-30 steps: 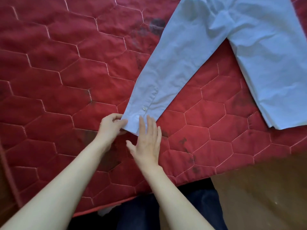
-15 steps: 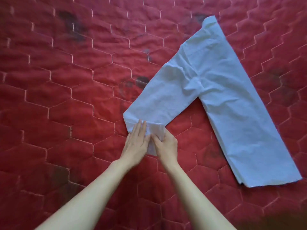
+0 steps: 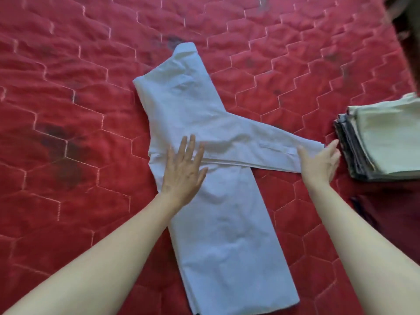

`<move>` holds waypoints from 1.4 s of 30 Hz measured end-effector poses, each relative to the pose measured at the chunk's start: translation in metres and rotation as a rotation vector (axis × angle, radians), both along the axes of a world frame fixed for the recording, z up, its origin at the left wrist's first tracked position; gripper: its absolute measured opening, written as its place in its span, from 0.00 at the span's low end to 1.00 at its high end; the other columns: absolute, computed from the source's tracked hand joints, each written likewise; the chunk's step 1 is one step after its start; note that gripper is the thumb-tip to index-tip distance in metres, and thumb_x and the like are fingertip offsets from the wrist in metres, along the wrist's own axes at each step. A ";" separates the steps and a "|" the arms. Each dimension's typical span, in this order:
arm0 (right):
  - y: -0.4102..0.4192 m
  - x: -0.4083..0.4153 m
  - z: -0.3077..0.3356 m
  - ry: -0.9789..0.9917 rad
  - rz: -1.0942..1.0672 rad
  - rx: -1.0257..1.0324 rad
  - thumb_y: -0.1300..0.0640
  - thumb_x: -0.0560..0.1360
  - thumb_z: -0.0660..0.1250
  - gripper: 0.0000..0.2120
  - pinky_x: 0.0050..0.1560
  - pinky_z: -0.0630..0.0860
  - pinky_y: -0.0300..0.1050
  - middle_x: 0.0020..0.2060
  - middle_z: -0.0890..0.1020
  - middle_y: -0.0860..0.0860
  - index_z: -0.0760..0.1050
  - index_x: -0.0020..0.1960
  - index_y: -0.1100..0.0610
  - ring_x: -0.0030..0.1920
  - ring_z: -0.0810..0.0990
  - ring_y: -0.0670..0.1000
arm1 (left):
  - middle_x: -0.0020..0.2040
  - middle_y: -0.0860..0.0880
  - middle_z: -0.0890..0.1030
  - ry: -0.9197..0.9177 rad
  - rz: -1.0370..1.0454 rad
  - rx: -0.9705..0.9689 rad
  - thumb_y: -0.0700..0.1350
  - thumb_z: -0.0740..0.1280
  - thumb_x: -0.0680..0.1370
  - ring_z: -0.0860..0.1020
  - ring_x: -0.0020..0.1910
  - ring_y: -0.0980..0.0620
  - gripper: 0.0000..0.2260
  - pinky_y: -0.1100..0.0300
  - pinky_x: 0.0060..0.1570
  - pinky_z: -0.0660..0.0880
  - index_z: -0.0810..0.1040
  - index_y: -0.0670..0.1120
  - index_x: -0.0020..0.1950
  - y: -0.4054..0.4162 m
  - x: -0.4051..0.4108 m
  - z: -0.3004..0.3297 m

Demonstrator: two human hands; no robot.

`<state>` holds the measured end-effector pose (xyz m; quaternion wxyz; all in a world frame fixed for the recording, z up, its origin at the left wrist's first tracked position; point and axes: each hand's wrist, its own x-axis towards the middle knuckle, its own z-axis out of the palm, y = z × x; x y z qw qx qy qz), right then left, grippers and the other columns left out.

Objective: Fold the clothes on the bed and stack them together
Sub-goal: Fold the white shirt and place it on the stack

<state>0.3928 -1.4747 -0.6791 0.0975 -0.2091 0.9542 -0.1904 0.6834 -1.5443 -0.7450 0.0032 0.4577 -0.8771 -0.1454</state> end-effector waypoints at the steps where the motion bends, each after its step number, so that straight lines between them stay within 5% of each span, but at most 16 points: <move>1: 0.000 -0.008 -0.005 0.030 0.075 0.026 0.49 0.76 0.67 0.40 0.73 0.56 0.53 0.74 0.59 0.63 0.51 0.78 0.62 0.75 0.57 0.60 | 0.79 0.42 0.51 -0.022 0.026 0.000 0.53 0.56 0.81 0.50 0.78 0.41 0.28 0.39 0.73 0.47 0.55 0.45 0.78 0.000 -0.011 -0.004; 6: -0.021 0.007 -0.042 0.065 0.625 0.207 0.49 0.79 0.63 0.32 0.75 0.51 0.55 0.77 0.55 0.60 0.55 0.78 0.58 0.77 0.51 0.57 | 0.79 0.43 0.43 -0.180 0.116 0.020 0.52 0.53 0.83 0.43 0.78 0.43 0.28 0.41 0.74 0.41 0.46 0.46 0.79 0.004 -0.017 -0.029; 14: -0.108 0.067 -0.083 0.164 1.189 0.272 0.43 0.82 0.53 0.29 0.75 0.45 0.56 0.78 0.51 0.57 0.52 0.78 0.54 0.78 0.47 0.56 | 0.73 0.34 0.65 -0.108 0.212 -0.084 0.53 0.51 0.79 0.65 0.72 0.35 0.27 0.36 0.69 0.59 0.68 0.39 0.73 -0.006 0.008 -0.042; 23: -0.235 0.162 -0.088 0.109 1.342 0.176 0.40 0.81 0.52 0.33 0.75 0.47 0.58 0.77 0.56 0.56 0.49 0.79 0.56 0.77 0.52 0.55 | 0.77 0.38 0.59 -0.041 0.291 -0.184 0.53 0.53 0.81 0.58 0.76 0.40 0.26 0.43 0.74 0.48 0.63 0.44 0.76 -0.001 0.012 -0.067; 26: -0.274 0.182 -0.083 -0.021 1.263 0.101 0.41 0.77 0.61 0.23 0.64 0.63 0.52 0.59 0.76 0.52 0.69 0.66 0.54 0.63 0.72 0.52 | 0.78 0.39 0.57 -0.012 0.299 -0.196 0.53 0.52 0.81 0.55 0.77 0.41 0.26 0.42 0.75 0.50 0.61 0.44 0.77 0.000 0.012 -0.072; 28: -0.295 0.194 -0.078 -0.202 1.212 -0.003 0.50 0.73 0.67 0.07 0.48 0.67 0.46 0.40 0.76 0.48 0.73 0.46 0.52 0.46 0.74 0.49 | 0.78 0.39 0.56 0.006 0.309 -0.190 0.52 0.53 0.81 0.54 0.77 0.41 0.26 0.41 0.75 0.52 0.60 0.44 0.77 0.001 0.012 -0.072; 30: -0.311 0.205 -0.077 -0.321 1.204 -0.081 0.57 0.70 0.68 0.04 0.44 0.68 0.46 0.35 0.73 0.45 0.72 0.40 0.51 0.41 0.73 0.47 | 0.78 0.40 0.56 0.008 0.312 -0.185 0.51 0.55 0.80 0.54 0.78 0.42 0.27 0.42 0.75 0.51 0.59 0.44 0.78 0.002 0.012 -0.072; 34: -0.324 0.215 -0.088 -0.226 1.253 -0.064 0.60 0.71 0.66 0.06 0.50 0.69 0.45 0.41 0.75 0.44 0.77 0.46 0.51 0.47 0.72 0.45 | 0.78 0.40 0.54 -0.011 0.312 -0.184 0.52 0.55 0.80 0.53 0.78 0.42 0.28 0.43 0.75 0.49 0.57 0.45 0.79 0.002 0.012 -0.072; 38: -0.293 0.226 -0.095 0.254 1.164 -0.163 0.53 0.78 0.60 0.15 0.56 0.65 0.45 0.59 0.77 0.50 0.74 0.64 0.53 0.60 0.73 0.52 | 0.79 0.40 0.54 -0.024 0.313 -0.167 0.52 0.55 0.80 0.52 0.78 0.42 0.28 0.43 0.75 0.48 0.56 0.45 0.79 0.002 0.012 -0.070; 40: -0.261 0.231 -0.096 0.284 1.307 -0.334 0.52 0.79 0.60 0.18 0.61 0.67 0.49 0.63 0.77 0.55 0.74 0.67 0.57 0.62 0.75 0.55 | 0.78 0.40 0.55 -0.011 0.313 -0.152 0.52 0.55 0.80 0.53 0.78 0.41 0.27 0.42 0.75 0.49 0.58 0.45 0.78 0.002 0.012 -0.069; 42: -0.228 0.225 -0.105 0.247 1.570 -0.228 0.50 0.81 0.56 0.21 0.72 0.60 0.54 0.71 0.70 0.57 0.68 0.72 0.56 0.71 0.68 0.55 | 0.77 0.39 0.60 0.003 0.321 -0.149 0.51 0.55 0.79 0.58 0.76 0.40 0.26 0.42 0.74 0.51 0.63 0.44 0.76 0.001 0.012 -0.068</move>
